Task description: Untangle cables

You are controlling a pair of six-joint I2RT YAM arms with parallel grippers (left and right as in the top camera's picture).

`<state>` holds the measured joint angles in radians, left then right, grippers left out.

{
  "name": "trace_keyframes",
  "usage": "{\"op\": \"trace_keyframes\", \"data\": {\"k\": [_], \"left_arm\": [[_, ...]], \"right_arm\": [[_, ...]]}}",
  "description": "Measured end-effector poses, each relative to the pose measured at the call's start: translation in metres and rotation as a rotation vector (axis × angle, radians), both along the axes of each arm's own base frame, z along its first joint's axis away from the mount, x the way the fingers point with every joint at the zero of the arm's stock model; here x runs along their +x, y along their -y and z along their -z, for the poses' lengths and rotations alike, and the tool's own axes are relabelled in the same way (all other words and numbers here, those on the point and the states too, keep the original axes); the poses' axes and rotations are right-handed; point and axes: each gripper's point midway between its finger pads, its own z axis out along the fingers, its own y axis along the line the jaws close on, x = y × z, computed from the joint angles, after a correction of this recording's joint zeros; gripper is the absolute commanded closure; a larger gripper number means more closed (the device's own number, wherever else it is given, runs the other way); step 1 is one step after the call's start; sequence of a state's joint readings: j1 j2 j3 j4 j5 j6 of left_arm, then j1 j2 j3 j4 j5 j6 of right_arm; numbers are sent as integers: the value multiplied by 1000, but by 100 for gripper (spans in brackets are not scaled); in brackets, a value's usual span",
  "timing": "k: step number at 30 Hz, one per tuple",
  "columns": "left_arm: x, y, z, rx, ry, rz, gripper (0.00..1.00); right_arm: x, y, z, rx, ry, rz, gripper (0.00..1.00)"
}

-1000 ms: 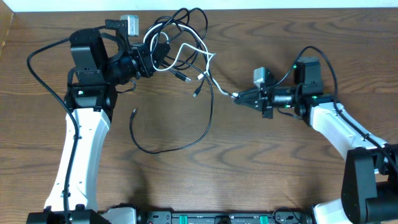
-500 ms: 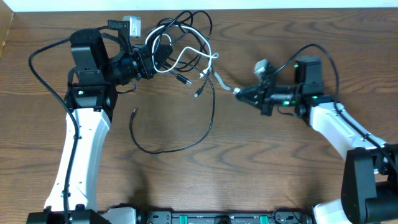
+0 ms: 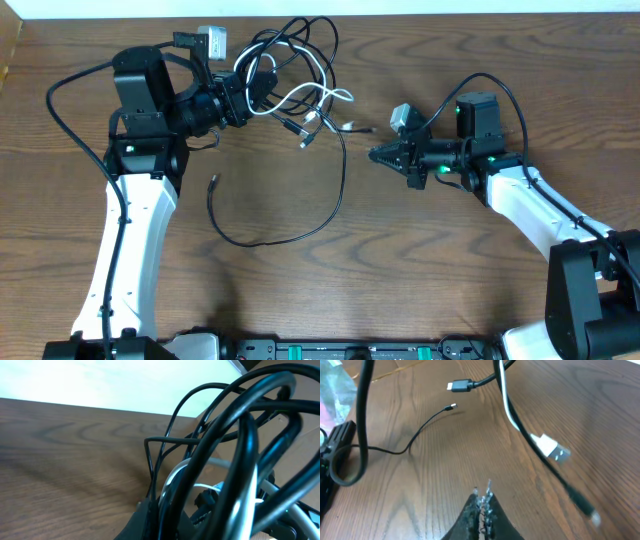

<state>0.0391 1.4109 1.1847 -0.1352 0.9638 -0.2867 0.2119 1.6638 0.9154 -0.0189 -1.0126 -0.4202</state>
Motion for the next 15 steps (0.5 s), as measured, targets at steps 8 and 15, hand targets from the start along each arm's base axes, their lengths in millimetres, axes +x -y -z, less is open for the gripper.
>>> {"op": "trace_keyframes", "data": {"k": [8,15], "left_arm": [[-5,5,-3,-19,0,40,92],[-17,27,-5,-38,-1,125,92]], "right_arm": [[2,1,2,-10,-3,15,39],[1,-2,1,-12,14,2,41]]}}
